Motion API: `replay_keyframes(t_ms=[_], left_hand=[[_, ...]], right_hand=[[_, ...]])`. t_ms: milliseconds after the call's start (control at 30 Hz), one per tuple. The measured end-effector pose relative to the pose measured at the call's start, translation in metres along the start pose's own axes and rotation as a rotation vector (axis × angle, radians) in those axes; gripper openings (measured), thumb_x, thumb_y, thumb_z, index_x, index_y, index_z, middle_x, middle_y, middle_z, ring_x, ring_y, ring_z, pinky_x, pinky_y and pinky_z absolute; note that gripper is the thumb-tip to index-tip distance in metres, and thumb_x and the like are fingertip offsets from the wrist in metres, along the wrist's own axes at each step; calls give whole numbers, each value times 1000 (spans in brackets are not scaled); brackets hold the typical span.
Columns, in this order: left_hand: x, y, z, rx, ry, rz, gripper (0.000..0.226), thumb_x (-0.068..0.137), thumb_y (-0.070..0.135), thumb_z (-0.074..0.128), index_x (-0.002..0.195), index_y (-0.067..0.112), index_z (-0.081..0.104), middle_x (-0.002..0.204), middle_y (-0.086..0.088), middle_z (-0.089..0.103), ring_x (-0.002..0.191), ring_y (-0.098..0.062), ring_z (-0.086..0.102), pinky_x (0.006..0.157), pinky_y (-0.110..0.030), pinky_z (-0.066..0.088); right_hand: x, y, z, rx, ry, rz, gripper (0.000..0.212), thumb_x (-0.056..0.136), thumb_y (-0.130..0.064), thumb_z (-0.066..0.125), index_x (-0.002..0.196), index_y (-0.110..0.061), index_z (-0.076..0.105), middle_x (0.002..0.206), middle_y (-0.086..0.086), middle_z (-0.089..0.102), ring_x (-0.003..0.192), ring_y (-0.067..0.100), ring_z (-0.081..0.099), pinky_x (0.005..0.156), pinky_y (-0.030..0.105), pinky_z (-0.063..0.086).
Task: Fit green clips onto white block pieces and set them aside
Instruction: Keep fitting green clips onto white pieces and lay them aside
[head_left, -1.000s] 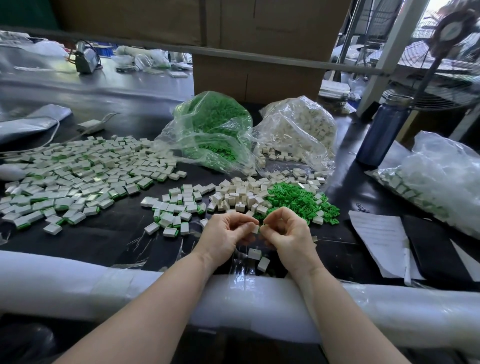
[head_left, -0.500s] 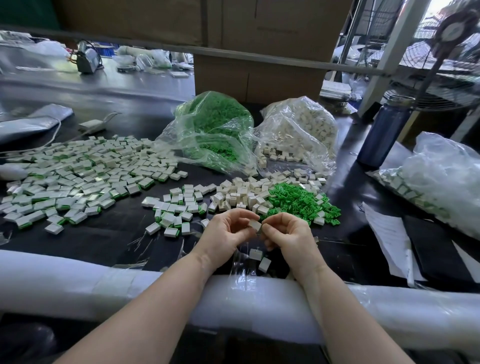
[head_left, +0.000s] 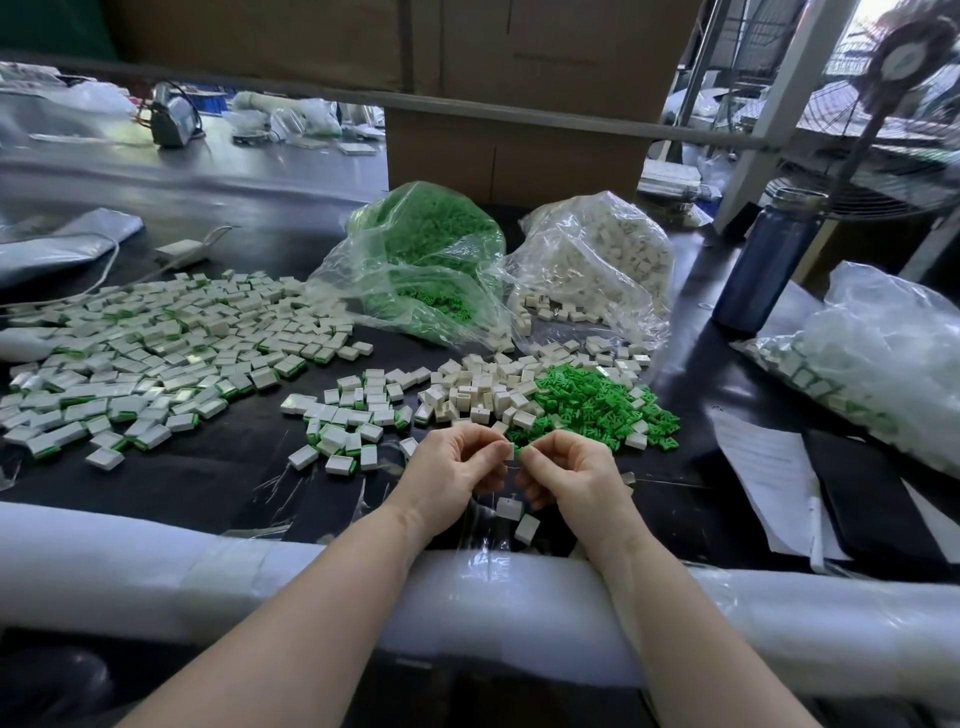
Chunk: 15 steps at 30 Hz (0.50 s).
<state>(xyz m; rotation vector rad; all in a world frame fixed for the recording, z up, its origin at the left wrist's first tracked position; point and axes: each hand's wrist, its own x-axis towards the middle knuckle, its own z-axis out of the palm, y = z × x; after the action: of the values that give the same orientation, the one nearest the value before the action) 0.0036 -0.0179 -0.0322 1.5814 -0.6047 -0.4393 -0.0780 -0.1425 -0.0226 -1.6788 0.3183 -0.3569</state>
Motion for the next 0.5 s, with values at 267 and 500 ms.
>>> replay_keyframes(t_ms=[267, 500], left_hand=[[-3, 6, 3, 151, -11, -42, 11, 90, 11, 58, 92, 5, 67, 75, -6, 63, 64, -11, 56, 63, -28, 54], [-4, 6, 3, 265, -24, -9, 12, 90, 12, 59, 93, 5, 69, 72, -5, 62, 65, -14, 54, 69, -31, 51]], right_hand=[[0, 1, 0, -154, 1, 1, 22, 88, -4, 58, 67, -11, 58, 56, 6, 57, 44, 5, 48, 45, 18, 40], [0, 1, -1, -252, -16, -18, 22, 87, -2, 59, 66, -9, 58, 53, -2, 54, 50, 9, 48, 52, 20, 39]])
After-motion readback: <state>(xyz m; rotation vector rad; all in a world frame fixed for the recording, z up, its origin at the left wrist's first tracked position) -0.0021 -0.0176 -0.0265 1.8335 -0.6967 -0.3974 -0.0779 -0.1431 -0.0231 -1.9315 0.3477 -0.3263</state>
